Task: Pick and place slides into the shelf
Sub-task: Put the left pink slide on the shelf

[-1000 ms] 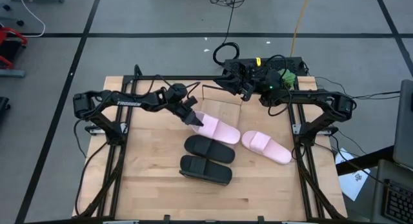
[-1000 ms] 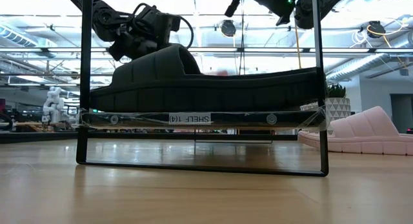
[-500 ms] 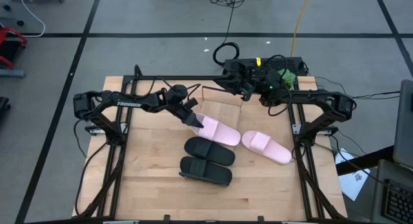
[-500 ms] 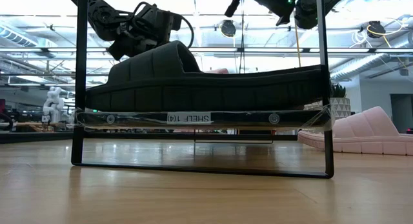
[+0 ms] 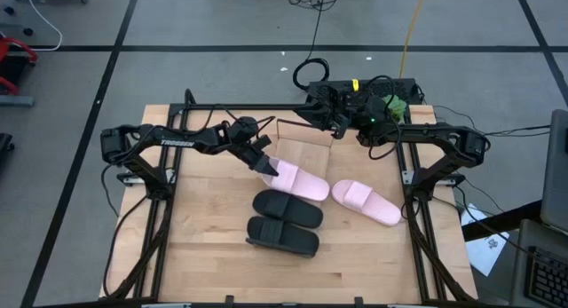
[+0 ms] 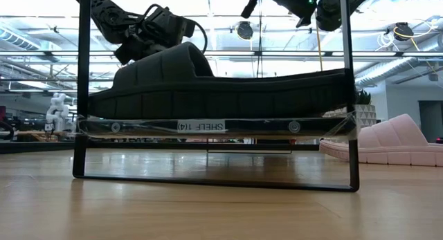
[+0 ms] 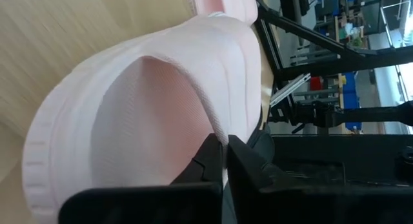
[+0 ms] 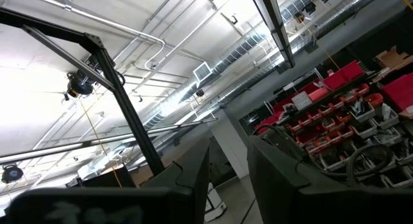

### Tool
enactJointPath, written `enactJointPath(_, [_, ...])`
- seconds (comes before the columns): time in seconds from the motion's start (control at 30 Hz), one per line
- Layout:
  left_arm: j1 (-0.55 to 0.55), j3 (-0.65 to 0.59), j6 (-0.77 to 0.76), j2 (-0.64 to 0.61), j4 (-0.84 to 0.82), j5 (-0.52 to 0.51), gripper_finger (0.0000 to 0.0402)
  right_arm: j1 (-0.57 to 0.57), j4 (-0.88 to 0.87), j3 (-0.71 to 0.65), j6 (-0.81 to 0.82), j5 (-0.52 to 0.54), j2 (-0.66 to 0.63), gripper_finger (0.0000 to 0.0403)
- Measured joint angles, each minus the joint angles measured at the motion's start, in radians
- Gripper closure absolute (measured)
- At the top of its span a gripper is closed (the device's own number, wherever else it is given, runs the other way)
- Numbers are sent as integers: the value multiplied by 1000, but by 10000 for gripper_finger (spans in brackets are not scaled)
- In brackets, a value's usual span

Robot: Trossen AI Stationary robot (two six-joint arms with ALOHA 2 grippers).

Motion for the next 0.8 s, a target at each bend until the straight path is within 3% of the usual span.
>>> enactJointPath(0.8, [32,0,57,0,-87,-34,332,0,0,0,0,0,0,310])
